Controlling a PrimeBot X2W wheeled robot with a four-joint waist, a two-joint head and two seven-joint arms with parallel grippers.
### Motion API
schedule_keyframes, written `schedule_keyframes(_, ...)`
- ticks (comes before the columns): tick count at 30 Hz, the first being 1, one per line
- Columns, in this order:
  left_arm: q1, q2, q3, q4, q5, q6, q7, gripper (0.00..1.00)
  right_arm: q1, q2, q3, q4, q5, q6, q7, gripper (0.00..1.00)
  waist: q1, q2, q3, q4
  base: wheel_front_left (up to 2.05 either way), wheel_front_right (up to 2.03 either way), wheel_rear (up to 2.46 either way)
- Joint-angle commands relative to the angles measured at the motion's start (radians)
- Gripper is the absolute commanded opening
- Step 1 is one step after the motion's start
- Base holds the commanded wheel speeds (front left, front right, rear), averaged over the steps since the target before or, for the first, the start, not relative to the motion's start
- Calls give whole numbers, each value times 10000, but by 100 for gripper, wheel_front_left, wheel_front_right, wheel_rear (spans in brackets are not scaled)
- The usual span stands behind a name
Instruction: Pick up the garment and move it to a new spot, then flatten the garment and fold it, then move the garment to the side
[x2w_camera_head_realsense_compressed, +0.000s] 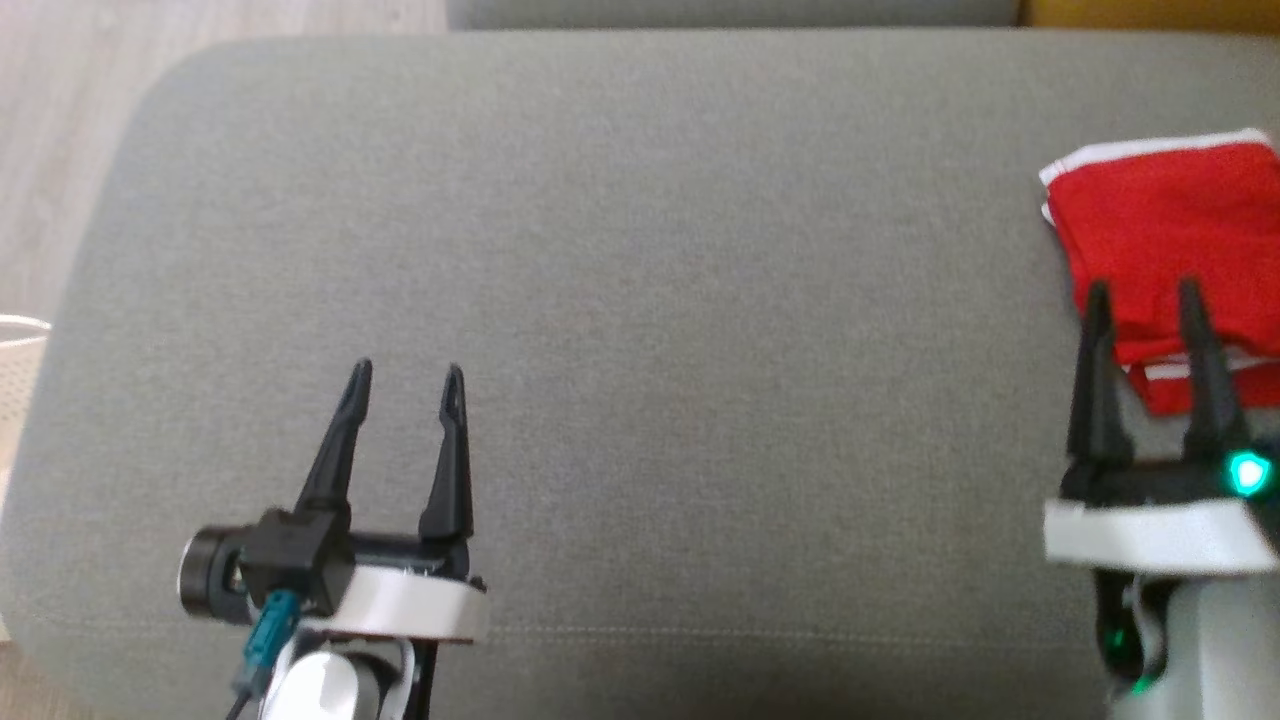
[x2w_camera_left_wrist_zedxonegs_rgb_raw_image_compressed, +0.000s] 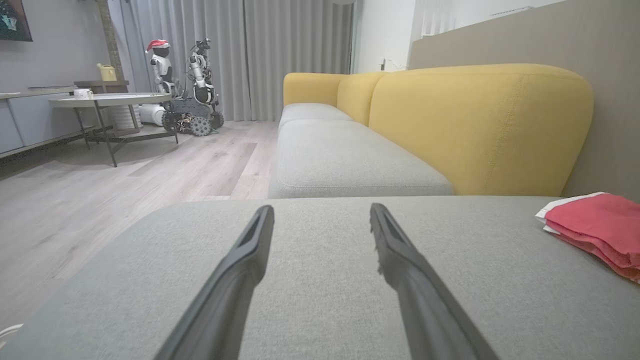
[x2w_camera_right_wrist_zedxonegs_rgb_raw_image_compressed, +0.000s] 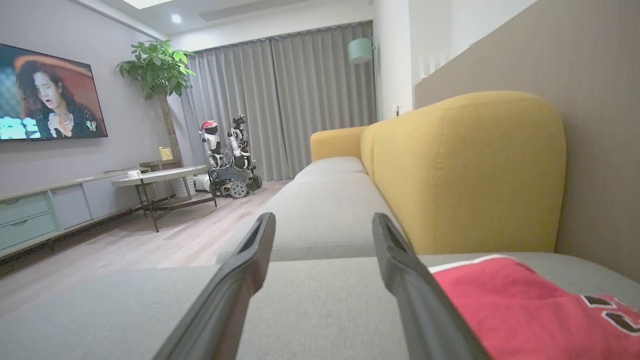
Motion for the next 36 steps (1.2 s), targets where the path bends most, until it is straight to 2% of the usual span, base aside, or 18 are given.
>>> schedule_keyframes(1, -159, -24, 394, -286, 61, -66, -51, 100, 229, 31, 340, -375, 116, 60, -76, 100, 0, -1, -339, 221, 0, 0, 0)
schedule_keyframes(4, 184, -46, 493, -242, 75, -117, -51, 100, 996, 48, 838, -427, 225, 60, -77, 100, 0, -1, -659, 268, 0, 0, 0)
schedule_keyframes(10, 662, -73, 631, -204, 127, -234, -51, 100, 1862, 57, 981, -585, 311, 60, -78, 100, 0, -1, -1017, 280, 0, 0, 0)
schedule_keyframes(18, 839, -88, 661, -162, 272, -423, -51, 100, 2154, 59, 1030, -717, 240, 60, -79, 100, 0, -1, -1166, 205, 0, 0, 0)
schedule_keyframes(26, 881, -95, 585, -69, 444, -422, -51, 100, 2269, 59, 1036, -731, 222, 60, -79, 100, 0, -1, -1234, 182, 0, 0, 0)
schedule_keyframes(27, 1119, -27, 255, 237, 398, -395, 2, 0, 2407, 94, 777, -348, 290, 0, 2, 0, 0, -1, -1237, 181, 0, 0, 0)
schedule_keyframes(31, 1260, -22, 177, 710, 352, -391, 14, 0, 2514, 94, 790, 102, 386, -5, 11, 0, 0, -1, -1237, 169, 0, 0, 0)
schedule_keyframes(36, 1208, 19, 280, 715, -332, -433, 112, 0, 2446, 49, 767, 124, 1052, -3, 115, 0, 0, -1, -1236, 131, 0, 0, 0)
